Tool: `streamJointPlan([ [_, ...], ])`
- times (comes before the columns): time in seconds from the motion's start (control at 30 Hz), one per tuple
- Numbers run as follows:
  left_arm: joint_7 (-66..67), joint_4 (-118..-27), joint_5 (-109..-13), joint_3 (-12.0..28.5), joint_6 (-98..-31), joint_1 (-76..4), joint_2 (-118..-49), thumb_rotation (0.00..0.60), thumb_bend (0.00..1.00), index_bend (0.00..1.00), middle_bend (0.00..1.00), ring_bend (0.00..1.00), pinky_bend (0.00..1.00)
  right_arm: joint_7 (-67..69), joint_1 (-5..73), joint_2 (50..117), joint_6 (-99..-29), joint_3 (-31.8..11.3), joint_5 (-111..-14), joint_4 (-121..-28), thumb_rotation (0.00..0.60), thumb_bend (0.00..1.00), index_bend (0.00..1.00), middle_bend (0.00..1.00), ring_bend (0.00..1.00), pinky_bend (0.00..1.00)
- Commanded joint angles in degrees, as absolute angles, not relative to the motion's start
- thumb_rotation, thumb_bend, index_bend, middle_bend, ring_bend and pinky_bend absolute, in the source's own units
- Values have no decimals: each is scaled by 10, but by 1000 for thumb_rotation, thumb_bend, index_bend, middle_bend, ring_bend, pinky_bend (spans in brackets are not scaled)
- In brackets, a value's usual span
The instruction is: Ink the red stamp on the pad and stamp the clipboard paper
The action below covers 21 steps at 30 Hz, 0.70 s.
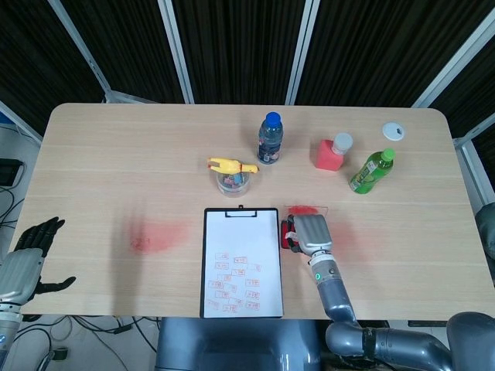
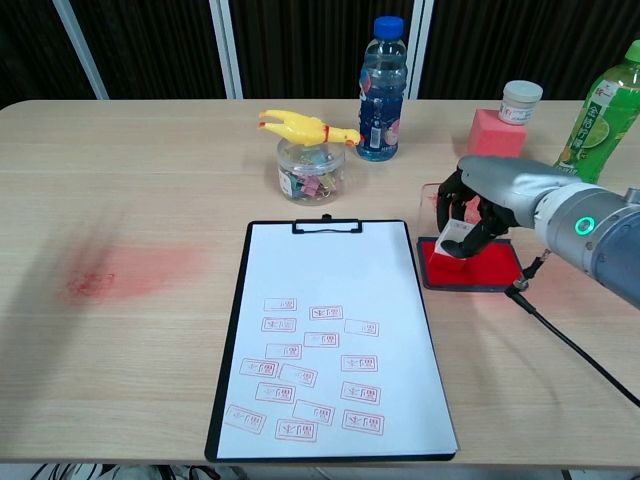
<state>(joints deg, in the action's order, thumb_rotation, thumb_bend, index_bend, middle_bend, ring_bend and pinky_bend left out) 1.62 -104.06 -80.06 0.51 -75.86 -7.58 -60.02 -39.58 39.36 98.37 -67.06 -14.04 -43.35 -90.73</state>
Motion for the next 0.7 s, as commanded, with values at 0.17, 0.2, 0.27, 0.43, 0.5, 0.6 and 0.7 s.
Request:
streamJointPlan([
  [0.17,15,-1043,-796,5,-753,-78,-598,600,56,0,0,0,0,-395,400,995,-668,-145,-422,-884,600,569,916,762,826,927],
  [0.2,15,-1043,-796,5,-753,-78,-598,600,56,0,0,0,0,-392,400,996,-668,-145,-421,-881,600,569,916,763,826,927],
  [0.27,15,-1044,-796,5,-752,-79,-597,600,56,0,0,0,0,-384,398,999,-668,-146,-421,-876,600,569,918,765,826,927],
  [0.43,16,-1044,-795,5,-752,-79,-598,600,56,0,0,0,0,-368,393,1003,-665,-143,-420,-867,600,569,919,766,826,927],
  [0.5,17,-1045,-795,5,-753,-79,-598,600,56,0,0,0,0,-364,391,1004,-664,-141,-420,-864,600,569,919,766,825,927],
  [0.6,19,-1045,-794,5,-753,-79,-598,600,56,0,0,0,0,-356,386,1006,-663,-136,-422,-857,600,569,919,766,823,927],
  [0.7,20,-1045,-794,5,-753,-79,-599,600,56,0,0,0,0,-349,381,1006,-661,-132,-422,-852,600,569,919,766,823,927],
])
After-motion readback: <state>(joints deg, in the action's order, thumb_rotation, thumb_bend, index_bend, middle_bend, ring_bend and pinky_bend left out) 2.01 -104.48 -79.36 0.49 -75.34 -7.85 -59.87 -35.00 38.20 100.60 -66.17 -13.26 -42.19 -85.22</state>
